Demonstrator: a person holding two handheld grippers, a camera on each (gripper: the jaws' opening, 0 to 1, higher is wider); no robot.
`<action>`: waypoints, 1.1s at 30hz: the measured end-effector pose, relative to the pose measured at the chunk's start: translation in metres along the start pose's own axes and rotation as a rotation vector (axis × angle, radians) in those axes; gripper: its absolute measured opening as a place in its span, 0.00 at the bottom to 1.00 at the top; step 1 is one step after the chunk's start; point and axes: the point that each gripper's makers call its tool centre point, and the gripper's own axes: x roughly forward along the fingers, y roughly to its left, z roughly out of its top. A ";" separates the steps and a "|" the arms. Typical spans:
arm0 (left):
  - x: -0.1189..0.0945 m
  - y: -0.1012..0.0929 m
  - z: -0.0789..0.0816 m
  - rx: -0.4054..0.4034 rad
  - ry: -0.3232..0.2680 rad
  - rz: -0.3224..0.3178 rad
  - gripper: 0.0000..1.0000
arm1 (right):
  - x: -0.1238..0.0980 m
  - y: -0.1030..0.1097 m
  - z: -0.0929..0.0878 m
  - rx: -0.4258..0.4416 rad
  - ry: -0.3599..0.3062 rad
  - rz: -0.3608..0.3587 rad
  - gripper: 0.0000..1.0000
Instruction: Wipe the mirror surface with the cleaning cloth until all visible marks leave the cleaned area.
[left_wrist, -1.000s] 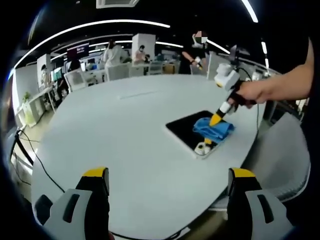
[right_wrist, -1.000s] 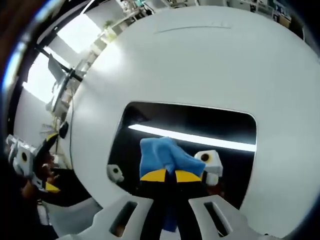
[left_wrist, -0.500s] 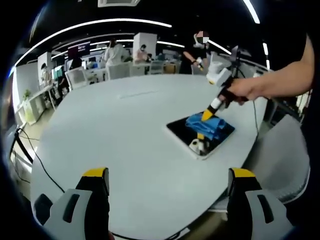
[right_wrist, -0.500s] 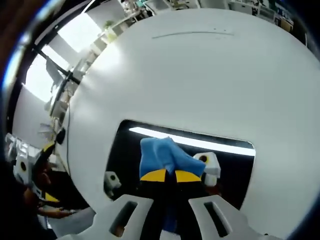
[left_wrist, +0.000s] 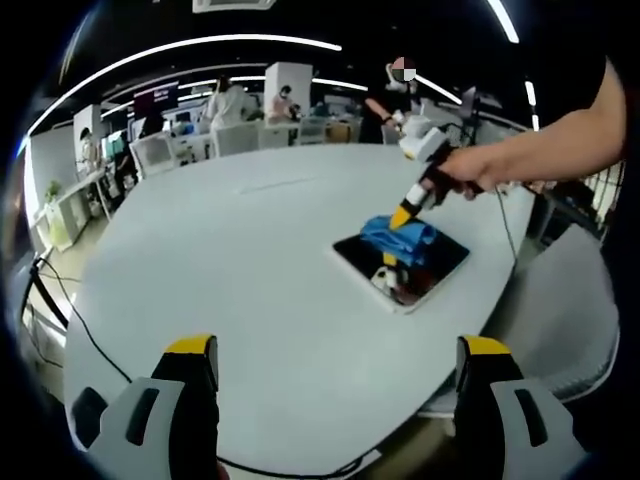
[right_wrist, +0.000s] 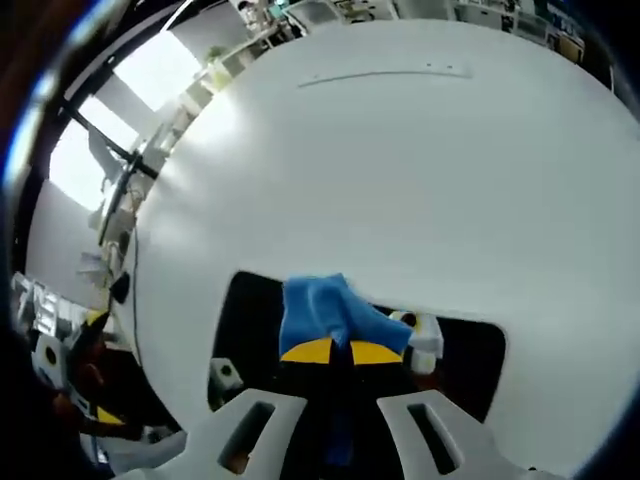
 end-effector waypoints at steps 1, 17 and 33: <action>0.000 0.001 0.000 -0.001 0.000 0.000 1.00 | 0.001 -0.001 0.003 0.000 -0.004 -0.001 0.00; -0.001 0.004 0.002 0.005 0.005 0.003 1.00 | 0.006 -0.003 0.013 -0.042 -0.014 0.008 0.00; -0.003 0.000 0.003 0.008 0.007 0.001 1.00 | -0.001 -0.014 0.011 -0.048 -0.012 0.010 0.00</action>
